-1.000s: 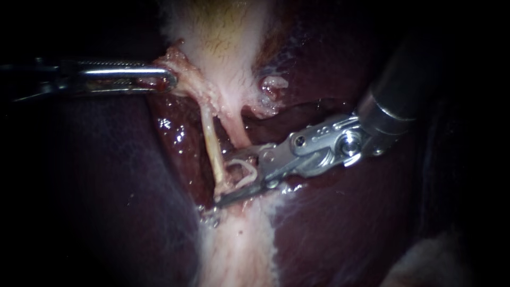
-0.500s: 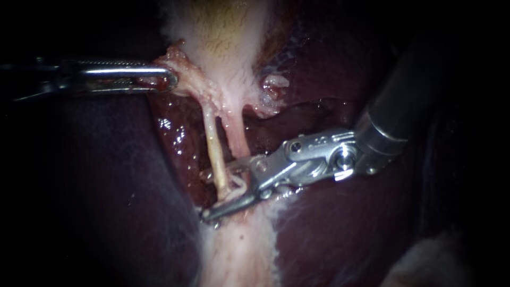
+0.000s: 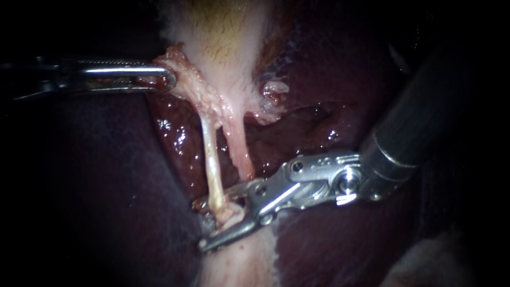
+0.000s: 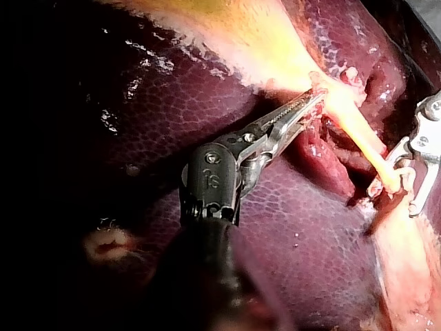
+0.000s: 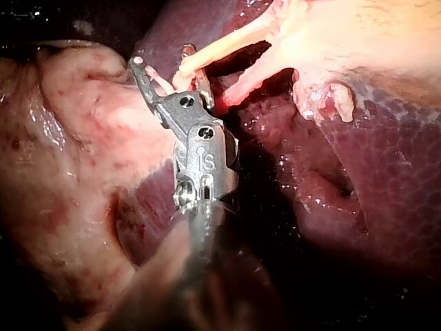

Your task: Clipping first clip left tube

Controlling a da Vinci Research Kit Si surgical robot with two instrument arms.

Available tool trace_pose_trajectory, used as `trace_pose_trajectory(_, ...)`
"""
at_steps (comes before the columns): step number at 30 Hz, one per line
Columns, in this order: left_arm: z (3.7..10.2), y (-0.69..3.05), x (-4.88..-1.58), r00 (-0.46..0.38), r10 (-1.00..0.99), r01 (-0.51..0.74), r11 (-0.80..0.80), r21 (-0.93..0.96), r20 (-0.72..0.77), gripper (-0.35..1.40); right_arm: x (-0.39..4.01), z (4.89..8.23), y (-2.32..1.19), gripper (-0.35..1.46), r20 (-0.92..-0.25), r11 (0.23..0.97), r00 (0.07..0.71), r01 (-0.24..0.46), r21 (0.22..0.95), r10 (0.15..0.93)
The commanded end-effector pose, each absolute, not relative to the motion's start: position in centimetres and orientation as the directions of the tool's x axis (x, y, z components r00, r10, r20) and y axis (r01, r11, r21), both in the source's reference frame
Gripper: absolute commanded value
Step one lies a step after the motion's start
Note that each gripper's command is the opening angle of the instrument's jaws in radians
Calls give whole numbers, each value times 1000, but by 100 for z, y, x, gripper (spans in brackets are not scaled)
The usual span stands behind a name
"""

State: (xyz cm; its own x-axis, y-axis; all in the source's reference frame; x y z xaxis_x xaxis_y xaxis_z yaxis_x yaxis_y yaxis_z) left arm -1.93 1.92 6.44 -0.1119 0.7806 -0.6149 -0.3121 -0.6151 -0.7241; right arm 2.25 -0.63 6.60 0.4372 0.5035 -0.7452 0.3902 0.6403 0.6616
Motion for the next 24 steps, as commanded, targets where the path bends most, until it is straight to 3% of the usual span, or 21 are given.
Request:
trace_pose_trajectory(1,644,193,-193,-112,781,-312,-615,-724,-615,-35,225,660,-63,44,-746,641,437,391,661,503)
trace_pose_trajectory(17,645,193,-193,-112,781,-312,-615,-724,-615,-35,231,650,-71,44,-747,638,437,397,660,501)
trace_pose_trajectory(24,645,193,-193,-112,781,-312,-615,-724,-615,-35,231,651,-70,35,-747,638,437,396,660,501)
